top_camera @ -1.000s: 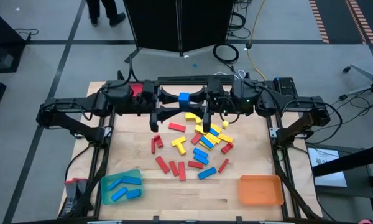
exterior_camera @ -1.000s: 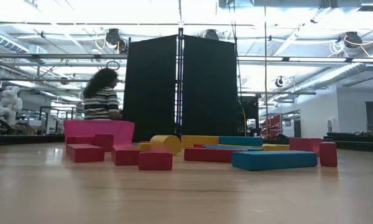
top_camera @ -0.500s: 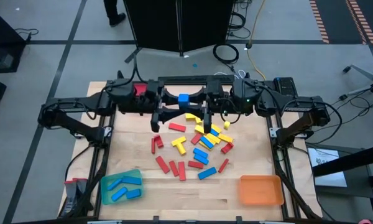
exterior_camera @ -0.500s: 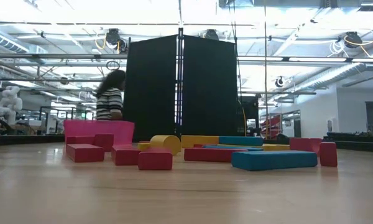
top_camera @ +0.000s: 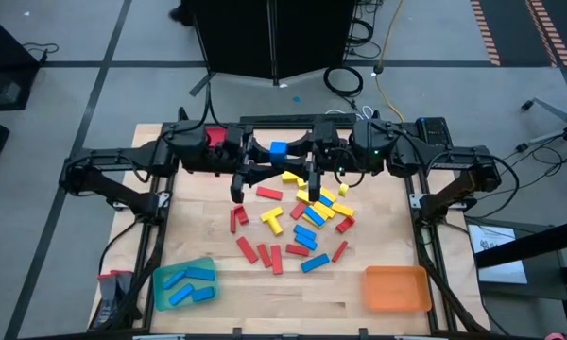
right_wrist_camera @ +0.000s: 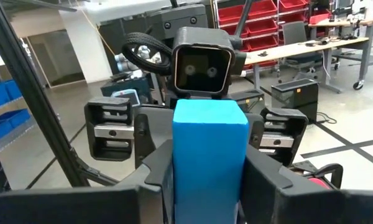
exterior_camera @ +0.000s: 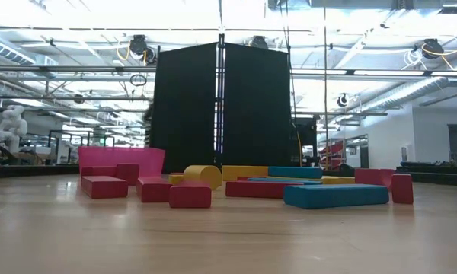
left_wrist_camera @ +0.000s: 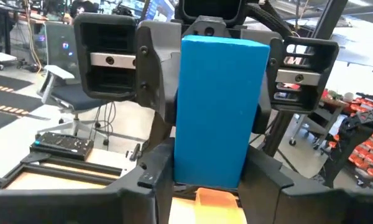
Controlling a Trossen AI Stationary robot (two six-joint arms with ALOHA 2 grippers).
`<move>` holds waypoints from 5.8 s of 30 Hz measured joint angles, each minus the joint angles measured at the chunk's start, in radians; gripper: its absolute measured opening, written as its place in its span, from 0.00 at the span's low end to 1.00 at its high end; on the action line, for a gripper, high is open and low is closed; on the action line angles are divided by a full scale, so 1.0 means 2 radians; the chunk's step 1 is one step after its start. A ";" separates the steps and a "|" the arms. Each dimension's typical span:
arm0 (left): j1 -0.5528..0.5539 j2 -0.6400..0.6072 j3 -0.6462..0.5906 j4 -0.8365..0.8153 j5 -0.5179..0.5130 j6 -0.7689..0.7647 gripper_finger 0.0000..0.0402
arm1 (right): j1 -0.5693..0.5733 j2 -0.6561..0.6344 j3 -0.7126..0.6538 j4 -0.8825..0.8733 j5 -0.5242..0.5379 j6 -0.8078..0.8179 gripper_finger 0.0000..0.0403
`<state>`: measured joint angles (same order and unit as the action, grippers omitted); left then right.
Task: Sort blocks
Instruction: Put the blue block into the green bin
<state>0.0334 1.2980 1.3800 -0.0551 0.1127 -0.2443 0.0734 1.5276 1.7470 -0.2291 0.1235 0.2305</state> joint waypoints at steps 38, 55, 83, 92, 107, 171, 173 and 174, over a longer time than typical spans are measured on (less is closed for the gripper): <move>-0.158 -0.128 -0.001 -0.551 -0.093 -0.206 0.36 | 0.031 -0.104 0.006 -0.527 0.000 0.209 0.94; -0.474 -0.106 -0.135 -0.494 -0.230 -0.497 0.36 | 0.111 -0.022 -0.212 -0.447 -0.052 0.260 0.94; -0.557 -0.067 -0.366 -0.261 -0.117 -0.621 0.47 | 0.100 -0.020 -0.289 -0.392 -0.032 0.283 0.94; -0.549 -0.077 -0.357 -0.245 -0.118 -0.644 0.68 | 0.081 -0.020 -0.289 -0.346 -0.007 0.267 0.94; -0.482 -0.259 -0.354 -0.264 -0.331 -0.582 0.69 | -0.024 -0.006 -0.288 -0.284 -0.008 0.192 0.94; -0.386 -0.287 -0.354 -0.264 -0.415 -0.463 0.69 | -0.024 0.090 -0.288 -0.238 -0.096 0.125 0.08; -0.386 -0.287 -0.354 -0.265 -0.415 -0.458 0.69 | -0.025 0.090 -0.288 -0.239 -0.106 0.118 0.16; -0.386 -0.287 -0.354 -0.265 -0.416 -0.453 0.69 | -0.025 0.090 -0.288 -0.239 -0.110 0.112 0.21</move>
<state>-0.7395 0.7235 0.6720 -0.5844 -0.7186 -1.1499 0.0230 1.7069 1.1702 -0.7069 -0.0968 0.4535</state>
